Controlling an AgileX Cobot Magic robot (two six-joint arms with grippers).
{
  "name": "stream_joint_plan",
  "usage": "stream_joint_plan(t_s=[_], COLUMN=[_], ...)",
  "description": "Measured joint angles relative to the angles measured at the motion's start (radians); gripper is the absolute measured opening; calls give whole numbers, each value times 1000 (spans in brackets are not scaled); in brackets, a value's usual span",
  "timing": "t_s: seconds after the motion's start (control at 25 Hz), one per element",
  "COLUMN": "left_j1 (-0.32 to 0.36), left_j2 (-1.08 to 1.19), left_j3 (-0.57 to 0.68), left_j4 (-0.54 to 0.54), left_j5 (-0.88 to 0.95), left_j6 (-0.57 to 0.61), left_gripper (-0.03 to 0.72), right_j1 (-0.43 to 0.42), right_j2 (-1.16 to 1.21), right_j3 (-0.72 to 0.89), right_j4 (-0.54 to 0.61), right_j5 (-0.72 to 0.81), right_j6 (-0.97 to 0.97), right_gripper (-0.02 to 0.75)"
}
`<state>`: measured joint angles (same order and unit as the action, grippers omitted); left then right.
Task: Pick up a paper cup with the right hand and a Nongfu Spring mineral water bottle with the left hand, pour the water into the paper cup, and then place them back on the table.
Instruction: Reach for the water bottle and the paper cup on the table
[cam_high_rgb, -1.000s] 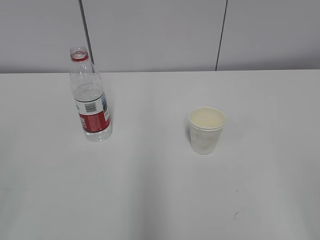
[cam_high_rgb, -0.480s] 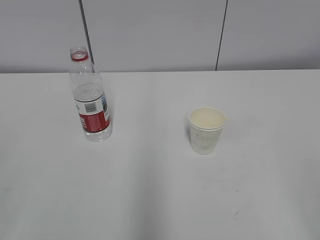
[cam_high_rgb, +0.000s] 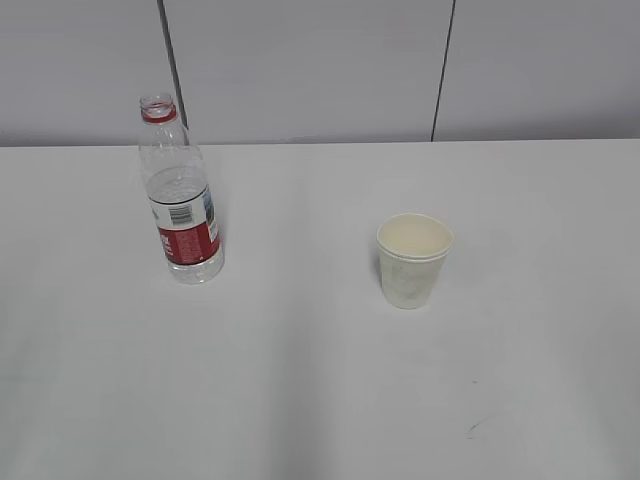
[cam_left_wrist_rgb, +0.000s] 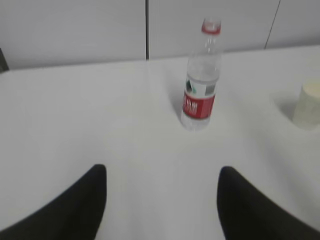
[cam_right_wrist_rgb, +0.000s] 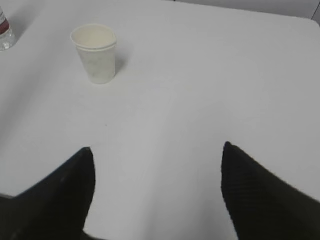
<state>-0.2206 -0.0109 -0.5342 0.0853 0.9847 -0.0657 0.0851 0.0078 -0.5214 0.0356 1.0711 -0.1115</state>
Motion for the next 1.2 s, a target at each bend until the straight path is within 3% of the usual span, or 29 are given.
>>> stream_joint_plan(t_s=[0.72,1.04,1.2], left_j1=[0,0,0], left_j2=[675,924,1060], left_j3=[4,203,238], left_j4=[5,23,28], left_j5=[-867,-1361,-1540], left_j6=[38,38,38], left_gripper=[436,436,436], right_j1=[0,0,0], right_j2=[590,825,888], right_j3=[5,161,211], right_j4=[43,44,22], right_j5=[-785,-1134,-1247], right_j6=[0,0,9], right_gripper=[587,587,587])
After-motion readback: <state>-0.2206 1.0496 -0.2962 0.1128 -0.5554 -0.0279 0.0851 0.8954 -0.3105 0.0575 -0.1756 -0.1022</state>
